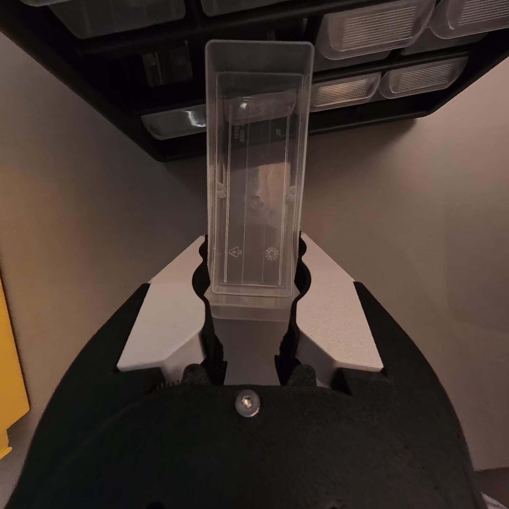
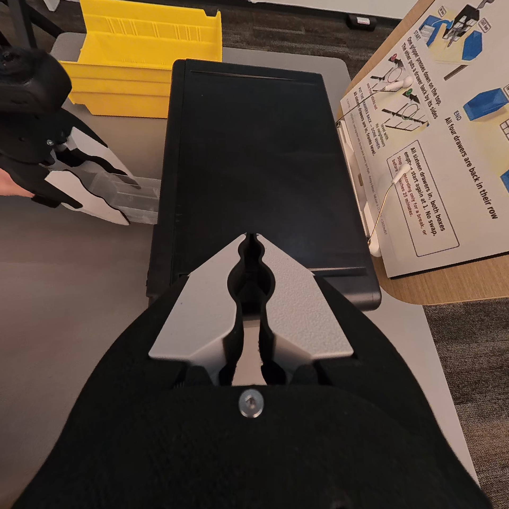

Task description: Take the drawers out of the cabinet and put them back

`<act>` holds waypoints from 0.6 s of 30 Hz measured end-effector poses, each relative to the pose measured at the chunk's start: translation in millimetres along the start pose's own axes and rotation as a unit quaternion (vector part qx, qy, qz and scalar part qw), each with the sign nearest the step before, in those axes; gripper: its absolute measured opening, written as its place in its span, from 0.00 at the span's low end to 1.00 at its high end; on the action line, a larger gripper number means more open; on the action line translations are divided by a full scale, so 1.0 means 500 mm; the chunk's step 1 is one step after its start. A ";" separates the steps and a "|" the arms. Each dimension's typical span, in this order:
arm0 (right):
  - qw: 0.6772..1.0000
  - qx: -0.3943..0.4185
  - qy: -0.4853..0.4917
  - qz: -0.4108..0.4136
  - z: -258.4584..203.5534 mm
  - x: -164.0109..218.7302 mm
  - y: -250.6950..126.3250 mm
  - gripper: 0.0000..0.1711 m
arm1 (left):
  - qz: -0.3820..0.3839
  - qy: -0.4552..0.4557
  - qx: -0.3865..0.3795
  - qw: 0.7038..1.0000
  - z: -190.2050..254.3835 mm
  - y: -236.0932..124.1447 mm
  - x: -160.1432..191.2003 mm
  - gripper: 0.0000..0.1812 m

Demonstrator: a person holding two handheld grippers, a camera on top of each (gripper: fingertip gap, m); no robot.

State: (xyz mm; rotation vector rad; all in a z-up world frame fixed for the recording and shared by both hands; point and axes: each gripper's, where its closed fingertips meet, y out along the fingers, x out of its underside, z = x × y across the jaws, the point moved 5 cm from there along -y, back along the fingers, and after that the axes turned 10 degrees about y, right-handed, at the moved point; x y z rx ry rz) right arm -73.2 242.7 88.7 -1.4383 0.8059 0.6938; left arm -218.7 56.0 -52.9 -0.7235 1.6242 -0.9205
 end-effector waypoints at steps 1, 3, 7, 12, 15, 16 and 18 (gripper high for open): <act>1.000 0.000 0.000 0.000 0.000 0.000 0.000 0.00 | 0.002 -0.003 0.000 1.000 0.000 0.001 0.000 0.34; 1.000 0.001 -0.001 0.001 0.000 0.000 0.000 0.00 | 0.005 -0.017 0.009 1.000 0.001 0.005 0.000 0.34; 1.000 -0.002 0.002 0.004 0.000 0.001 0.000 0.00 | 0.000 -0.034 0.021 0.999 0.007 0.014 0.000 0.34; 1.000 -0.002 0.002 0.008 0.000 0.002 0.000 0.00 | -0.022 -0.036 0.027 0.999 0.016 0.025 -0.002 0.34; 1.000 0.001 -0.001 0.006 -0.001 0.001 0.000 0.00 | -0.025 -0.027 0.026 0.999 0.013 0.023 0.000 0.34; 1.000 0.004 -0.003 0.004 -0.002 0.000 0.000 0.00 | -0.025 -0.027 0.026 0.999 0.011 0.021 -0.001 0.34; 1.000 0.013 -0.001 -0.005 -0.003 -0.002 0.000 0.00 | -0.027 -0.024 0.025 0.999 0.007 0.016 -0.001 0.34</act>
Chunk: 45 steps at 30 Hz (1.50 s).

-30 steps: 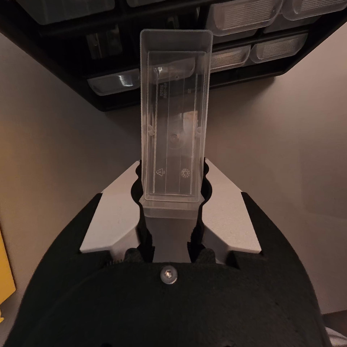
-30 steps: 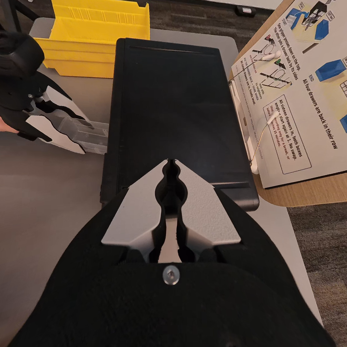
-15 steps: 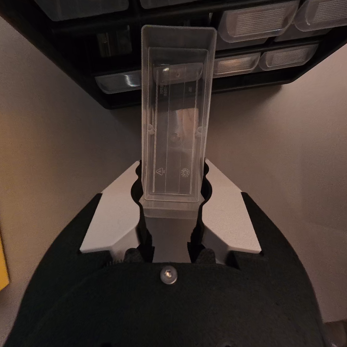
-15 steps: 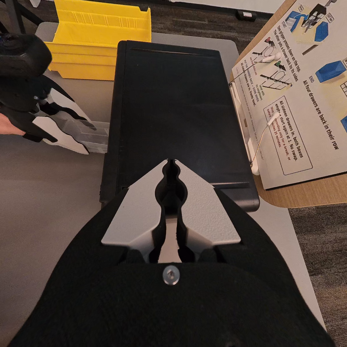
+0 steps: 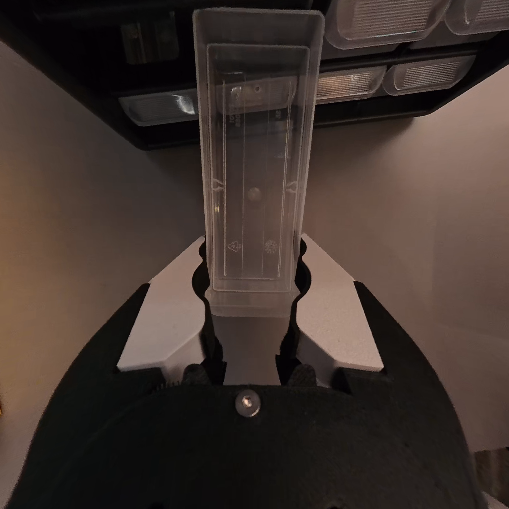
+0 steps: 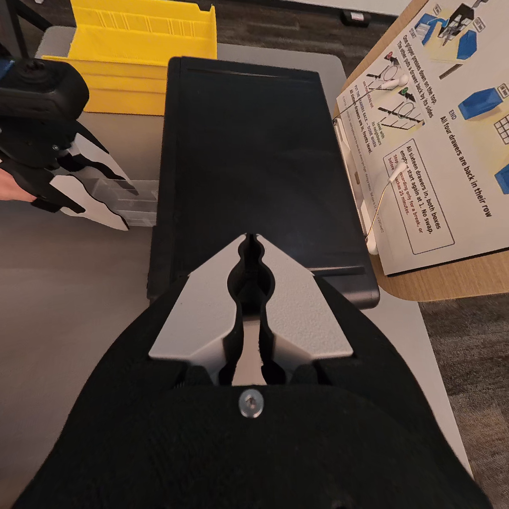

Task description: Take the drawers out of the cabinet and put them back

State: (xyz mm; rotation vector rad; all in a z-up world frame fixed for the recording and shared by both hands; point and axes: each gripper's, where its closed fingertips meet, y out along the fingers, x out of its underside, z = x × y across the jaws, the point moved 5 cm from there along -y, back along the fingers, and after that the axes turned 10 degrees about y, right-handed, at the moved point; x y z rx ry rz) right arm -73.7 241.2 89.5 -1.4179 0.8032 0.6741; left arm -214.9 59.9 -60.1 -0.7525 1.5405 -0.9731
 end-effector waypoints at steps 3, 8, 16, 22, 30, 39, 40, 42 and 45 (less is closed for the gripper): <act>0.999 0.018 -0.010 -0.034 -0.004 -0.007 0.001 0.00 | -0.019 0.005 0.005 1.000 0.001 -0.004 0.005 0.34; 0.995 0.039 -0.016 -0.093 -0.012 -0.020 0.009 0.00 | -0.044 0.005 0.020 0.999 0.005 0.006 0.009 0.33; 0.992 0.047 -0.023 -0.113 -0.014 -0.024 0.010 0.00 | -0.034 0.015 0.027 0.999 0.006 -0.003 -0.003 0.34; 0.994 0.050 -0.022 -0.099 -0.022 -0.056 0.035 0.00 | -0.047 0.013 0.037 0.998 0.006 0.004 -0.003 0.34; 0.992 0.052 -0.006 -0.110 -0.015 -0.056 0.056 0.00 | -0.069 0.010 0.048 0.996 0.007 0.010 0.004 0.33; 0.993 0.054 -0.008 -0.107 -0.015 -0.055 0.056 0.00 | -0.078 0.000 0.027 0.997 0.000 0.010 -0.004 0.33; 0.993 0.053 -0.006 -0.105 -0.015 -0.055 0.056 0.00 | -0.086 0.000 0.024 0.996 0.001 0.013 -0.004 0.33; 0.993 0.050 -0.002 -0.102 -0.014 -0.055 0.056 0.00 | -0.098 -0.002 0.025 0.995 0.006 0.015 -0.005 0.33; 0.994 0.051 0.000 -0.100 -0.014 -0.054 0.056 0.00 | -0.118 0.001 0.021 0.993 0.008 0.010 -0.005 0.33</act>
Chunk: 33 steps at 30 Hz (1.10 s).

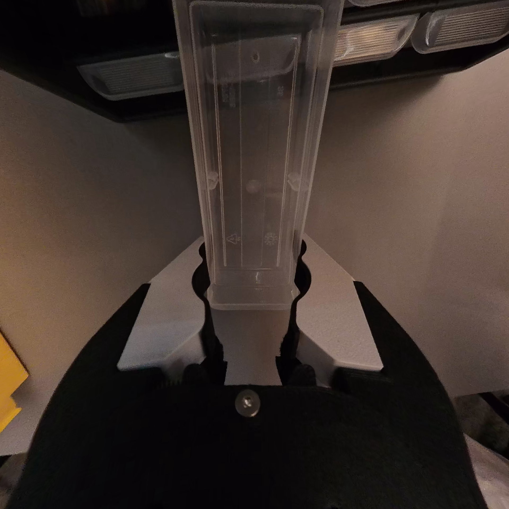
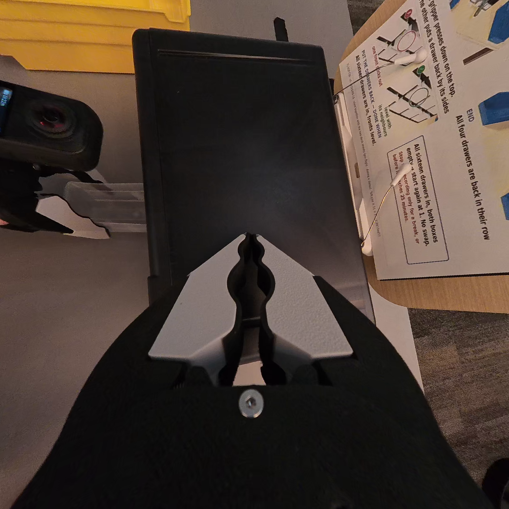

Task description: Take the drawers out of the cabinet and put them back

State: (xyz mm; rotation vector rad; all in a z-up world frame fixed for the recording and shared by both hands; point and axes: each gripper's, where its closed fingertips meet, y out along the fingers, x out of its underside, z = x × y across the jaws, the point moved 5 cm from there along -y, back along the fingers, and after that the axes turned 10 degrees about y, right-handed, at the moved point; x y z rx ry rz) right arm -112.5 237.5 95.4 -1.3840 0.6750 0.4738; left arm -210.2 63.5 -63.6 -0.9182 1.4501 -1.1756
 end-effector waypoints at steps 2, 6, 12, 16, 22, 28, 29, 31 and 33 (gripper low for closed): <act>1.000 0.003 -0.003 0.001 -0.001 0.000 0.000 0.00 | -0.019 0.003 0.000 1.000 0.002 -0.005 0.001 0.33; 1.000 0.006 -0.004 0.004 -0.001 0.001 0.000 0.00 | -0.070 0.011 -0.011 0.997 -0.003 -0.010 0.002 0.33; 1.000 0.005 -0.008 0.007 -0.001 0.002 0.000 0.00 | -0.083 0.016 -0.008 0.996 -0.010 -0.021 0.000 0.33; 1.000 0.006 -0.009 0.009 -0.002 0.002 0.000 0.00 | -0.060 0.010 0.003 0.998 -0.006 -0.031 -0.004 0.33; 1.000 0.006 -0.008 0.018 -0.002 0.004 -0.001 0.00 | -0.064 0.008 0.005 0.998 -0.007 -0.040 -0.012 0.33; 1.000 0.009 -0.010 0.017 -0.002 0.004 -0.001 0.00 | -0.057 0.003 0.012 0.998 -0.010 -0.051 -0.017 0.33; 1.000 0.009 -0.010 0.017 -0.003 0.004 -0.001 0.00 | -0.058 0.004 0.011 0.998 -0.010 -0.053 -0.018 0.33; 1.000 0.008 -0.009 0.019 -0.002 0.004 -0.001 0.00 | -0.057 0.001 0.015 0.998 -0.011 -0.055 -0.021 0.33; 1.000 0.007 -0.009 0.020 -0.002 0.004 -0.001 0.00 | -0.063 -0.001 0.020 0.998 -0.011 -0.055 -0.023 0.33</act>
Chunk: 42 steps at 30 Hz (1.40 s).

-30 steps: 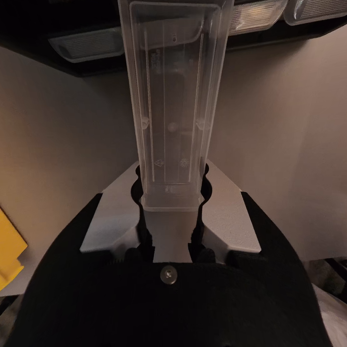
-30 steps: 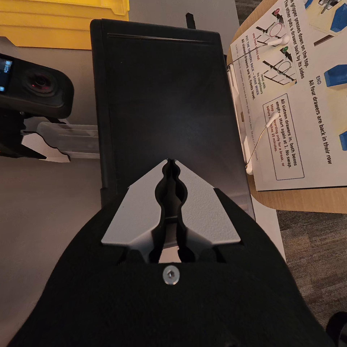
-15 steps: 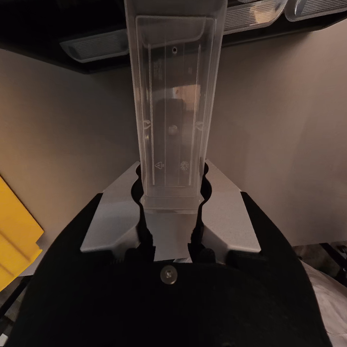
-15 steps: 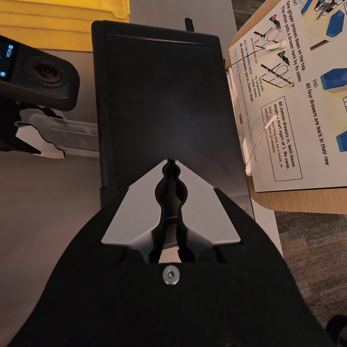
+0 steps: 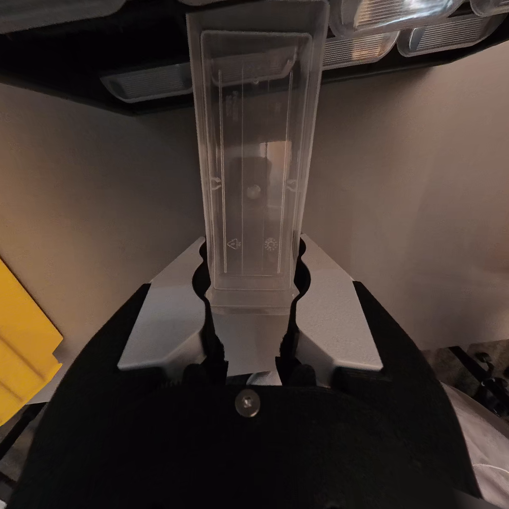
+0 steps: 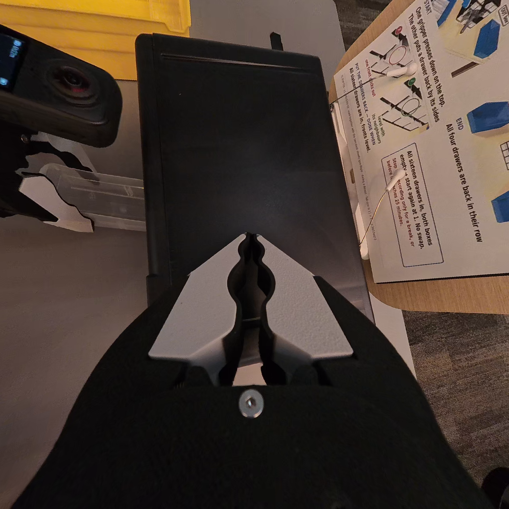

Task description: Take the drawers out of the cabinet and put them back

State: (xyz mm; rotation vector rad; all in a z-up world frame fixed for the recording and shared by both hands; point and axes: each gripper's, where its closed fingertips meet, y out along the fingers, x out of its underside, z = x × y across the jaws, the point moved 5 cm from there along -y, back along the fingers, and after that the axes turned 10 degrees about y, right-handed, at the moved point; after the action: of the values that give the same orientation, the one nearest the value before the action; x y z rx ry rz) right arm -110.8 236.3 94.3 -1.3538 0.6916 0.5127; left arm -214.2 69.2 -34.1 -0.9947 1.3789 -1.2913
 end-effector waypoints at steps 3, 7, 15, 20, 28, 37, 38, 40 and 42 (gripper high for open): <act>1.000 -0.001 0.001 0.001 0.000 0.000 0.000 0.00 | -0.005 -0.003 0.004 1.000 -0.002 0.001 -0.001 0.33; 1.000 -0.002 0.001 0.002 0.000 0.000 0.000 0.00 | 0.004 -0.015 0.015 1.000 0.000 0.011 0.003 0.33; 1.000 -0.002 0.001 0.006 0.000 0.001 0.000 0.00 | 0.019 -0.018 -0.003 1.000 0.002 0.004 0.003 0.33; 1.000 -0.001 0.000 0.006 0.000 0.001 0.000 0.00 | 0.025 -0.015 -0.009 1.000 0.000 0.008 0.004 0.33; 1.000 -0.003 0.001 0.008 0.000 0.002 0.000 0.00 | 0.040 -0.023 -0.007 0.999 0.002 0.011 0.009 0.33; 1.000 -0.005 0.001 0.014 0.001 0.003 0.000 0.00 | -0.003 -0.022 -0.029 0.999 0.006 -0.003 -0.011 0.33; 1.000 -0.006 0.001 0.014 0.001 0.003 0.000 0.00 | -0.001 -0.022 -0.032 0.999 0.005 -0.006 -0.017 0.33; 1.000 -0.007 0.001 0.016 0.001 0.003 0.000 0.00 | 0.003 -0.025 -0.030 0.999 0.004 -0.009 -0.026 0.33; 1.000 -0.007 0.000 0.015 0.001 0.003 0.000 0.00 | 0.009 -0.027 -0.028 0.999 0.004 -0.003 -0.035 0.33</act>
State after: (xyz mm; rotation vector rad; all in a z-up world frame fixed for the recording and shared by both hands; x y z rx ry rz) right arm -109.6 236.8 93.3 -1.3585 0.7112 0.5431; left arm -208.8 85.6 -30.5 -1.0463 1.3866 -1.2104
